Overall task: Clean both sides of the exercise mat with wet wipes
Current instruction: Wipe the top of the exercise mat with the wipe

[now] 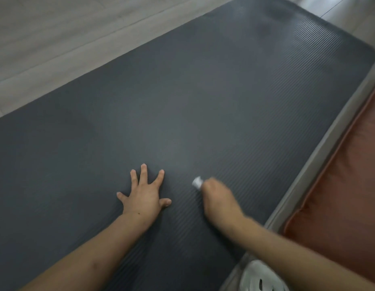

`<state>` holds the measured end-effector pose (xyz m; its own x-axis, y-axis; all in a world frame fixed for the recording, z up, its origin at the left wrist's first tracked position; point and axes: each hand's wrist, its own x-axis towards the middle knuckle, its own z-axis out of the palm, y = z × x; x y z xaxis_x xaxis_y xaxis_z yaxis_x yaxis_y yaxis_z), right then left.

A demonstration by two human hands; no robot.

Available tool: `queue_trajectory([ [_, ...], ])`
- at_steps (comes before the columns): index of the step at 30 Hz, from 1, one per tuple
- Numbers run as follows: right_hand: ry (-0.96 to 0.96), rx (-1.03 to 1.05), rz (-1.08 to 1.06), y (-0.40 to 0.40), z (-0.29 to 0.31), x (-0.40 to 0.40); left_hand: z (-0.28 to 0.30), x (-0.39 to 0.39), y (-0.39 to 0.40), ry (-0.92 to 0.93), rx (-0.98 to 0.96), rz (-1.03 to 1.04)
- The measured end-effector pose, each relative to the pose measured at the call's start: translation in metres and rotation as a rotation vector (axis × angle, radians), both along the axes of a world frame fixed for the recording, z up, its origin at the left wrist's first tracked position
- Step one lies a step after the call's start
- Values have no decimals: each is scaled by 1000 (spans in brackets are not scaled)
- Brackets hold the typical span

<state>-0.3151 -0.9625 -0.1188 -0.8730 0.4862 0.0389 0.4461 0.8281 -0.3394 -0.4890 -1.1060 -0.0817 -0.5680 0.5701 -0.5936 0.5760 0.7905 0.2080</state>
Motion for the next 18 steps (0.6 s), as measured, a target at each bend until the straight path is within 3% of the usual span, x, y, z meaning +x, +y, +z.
queue_trajectory([
  [2, 8, -4, 231, -27, 5, 12, -3, 1, 2, 12, 13, 14],
  [4, 41, 75, 276, 14, 5, 8, -7, 3, 2, 26, 17, 9],
  [8, -65, 138, -262, 148, 9, 3, -11, 3, -1, 26, 18, 5],
  [10, -59, 95, -432, 160, 12, 3, -10, 2, 1, 27, 14, 7],
  [12, -12, 100, -458, 125, 13, -7, -9, 4, 4, 19, 4, 15],
  [14, 70, 55, -350, 60, 7, -7, -8, 5, 6, 13, -3, 29],
  [16, 21, -48, -84, -13, 9, 5, -7, 6, 8, 22, -6, 32],
  [18, -12, -31, 167, -31, 9, 16, -8, 6, 9, 24, 0, 42],
])
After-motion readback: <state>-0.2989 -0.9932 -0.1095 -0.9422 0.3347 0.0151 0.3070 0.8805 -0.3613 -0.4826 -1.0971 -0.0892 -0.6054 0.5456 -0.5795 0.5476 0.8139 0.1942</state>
